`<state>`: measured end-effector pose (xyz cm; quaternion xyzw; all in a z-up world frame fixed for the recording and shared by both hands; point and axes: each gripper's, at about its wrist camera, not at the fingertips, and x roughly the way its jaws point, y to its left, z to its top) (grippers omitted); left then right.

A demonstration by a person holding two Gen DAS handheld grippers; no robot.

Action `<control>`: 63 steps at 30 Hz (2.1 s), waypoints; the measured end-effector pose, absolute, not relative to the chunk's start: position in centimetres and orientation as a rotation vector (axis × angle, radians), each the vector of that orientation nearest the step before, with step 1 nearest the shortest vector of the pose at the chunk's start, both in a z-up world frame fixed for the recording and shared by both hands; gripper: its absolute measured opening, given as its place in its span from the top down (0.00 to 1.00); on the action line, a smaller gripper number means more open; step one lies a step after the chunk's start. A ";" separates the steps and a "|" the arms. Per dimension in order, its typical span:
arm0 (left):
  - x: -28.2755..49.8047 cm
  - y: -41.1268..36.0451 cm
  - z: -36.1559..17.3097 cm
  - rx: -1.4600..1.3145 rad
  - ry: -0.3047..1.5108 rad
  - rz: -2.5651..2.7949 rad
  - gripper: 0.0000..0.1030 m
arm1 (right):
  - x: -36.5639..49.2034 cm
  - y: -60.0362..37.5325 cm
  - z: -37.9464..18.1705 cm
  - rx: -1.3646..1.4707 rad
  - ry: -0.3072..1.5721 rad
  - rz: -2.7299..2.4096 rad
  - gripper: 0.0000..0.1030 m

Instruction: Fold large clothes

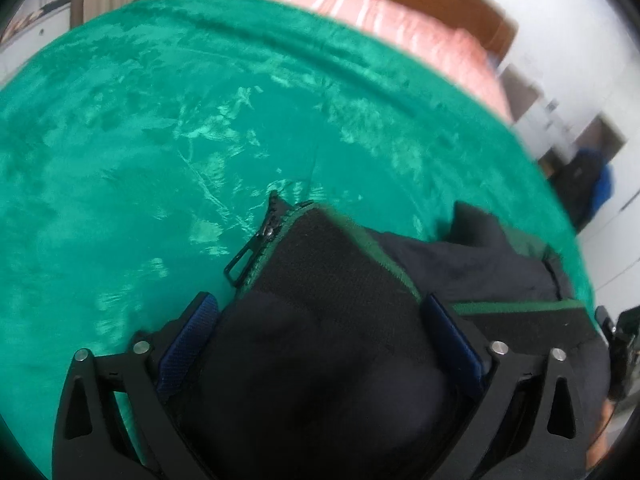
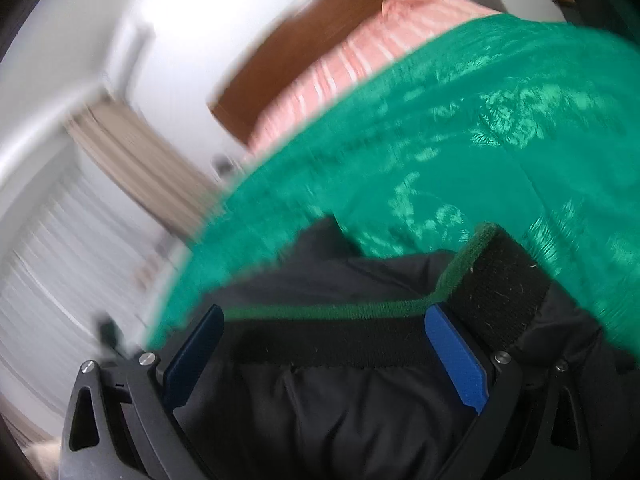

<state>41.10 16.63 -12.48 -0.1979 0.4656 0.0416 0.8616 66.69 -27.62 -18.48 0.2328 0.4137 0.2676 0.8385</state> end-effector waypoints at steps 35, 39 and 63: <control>41.5 -2.1 -10.2 0.146 0.972 -0.106 0.00 | 40.5 -31.1 -13.2 0.344 0.643 0.749 0.01; 40.3 -2.5 -12.3 0.176 0.893 -0.091 0.01 | 40.4 -31.1 -13.6 0.334 0.652 0.761 0.01; 30.4 -4.1 -9.0 0.216 0.870 -0.172 0.03 | 41.8 -31.9 -14.0 0.385 0.658 0.732 0.01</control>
